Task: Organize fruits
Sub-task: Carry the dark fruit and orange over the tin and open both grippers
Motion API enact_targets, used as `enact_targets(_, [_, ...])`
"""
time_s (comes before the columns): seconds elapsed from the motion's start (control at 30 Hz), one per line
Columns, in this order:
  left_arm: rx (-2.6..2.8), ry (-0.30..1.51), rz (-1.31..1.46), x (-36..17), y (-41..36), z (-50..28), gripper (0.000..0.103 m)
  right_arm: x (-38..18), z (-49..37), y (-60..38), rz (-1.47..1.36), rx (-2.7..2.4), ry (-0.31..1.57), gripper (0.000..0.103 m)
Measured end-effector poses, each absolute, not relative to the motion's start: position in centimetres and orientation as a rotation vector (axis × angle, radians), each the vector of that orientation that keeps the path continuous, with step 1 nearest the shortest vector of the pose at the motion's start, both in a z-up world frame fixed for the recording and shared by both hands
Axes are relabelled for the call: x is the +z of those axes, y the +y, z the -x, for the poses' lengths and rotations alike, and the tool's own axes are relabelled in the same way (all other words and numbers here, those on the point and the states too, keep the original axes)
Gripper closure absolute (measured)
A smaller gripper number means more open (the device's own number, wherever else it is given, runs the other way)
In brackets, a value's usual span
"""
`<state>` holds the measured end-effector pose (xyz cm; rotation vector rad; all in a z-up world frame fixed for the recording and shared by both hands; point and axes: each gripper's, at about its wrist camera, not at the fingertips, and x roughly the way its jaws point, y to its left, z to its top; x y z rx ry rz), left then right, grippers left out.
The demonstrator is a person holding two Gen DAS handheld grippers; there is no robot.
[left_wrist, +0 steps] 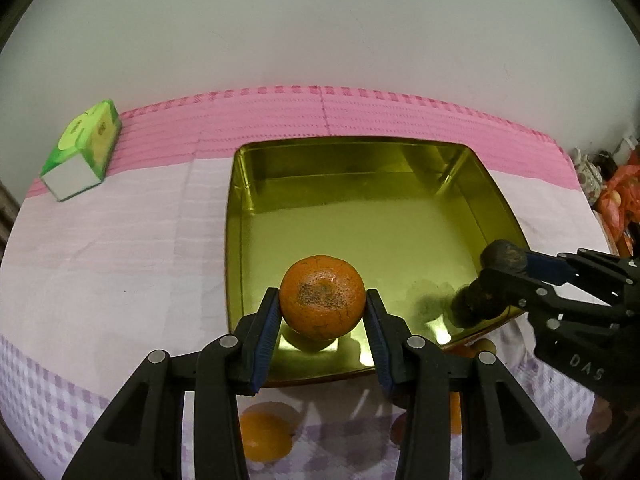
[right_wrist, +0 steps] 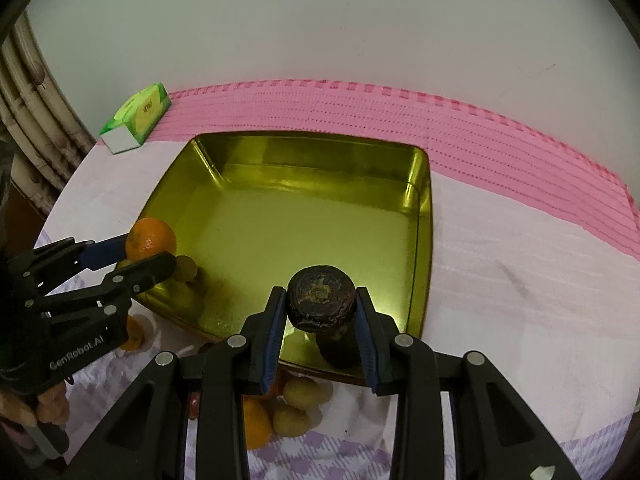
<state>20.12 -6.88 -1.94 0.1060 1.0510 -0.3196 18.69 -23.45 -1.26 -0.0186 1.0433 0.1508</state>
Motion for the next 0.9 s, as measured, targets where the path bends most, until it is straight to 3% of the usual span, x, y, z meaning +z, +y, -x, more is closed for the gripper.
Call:
enact_targets(0.57, [-0.292, 1.083, -0.133, -3.0, -8.1, -20.3, 0.059, -2.9, -19.1, -23.3, 0.025, 0.15, 1.074, 0.071])
enact_targets(0.7, [-0.283, 1.099, -0.114, -3.4, -7.8, -20.3, 0.059, -2.9, -19.0, -23.2, 0.028, 0.15, 1.072, 0.063])
enact_targets(0.9, [-0.28, 1.103, -0.109, -3.4, -7.4, -20.3, 0.059, -3.0, -18.8, -22.9, 0.04, 0.149, 1.069, 0.063])
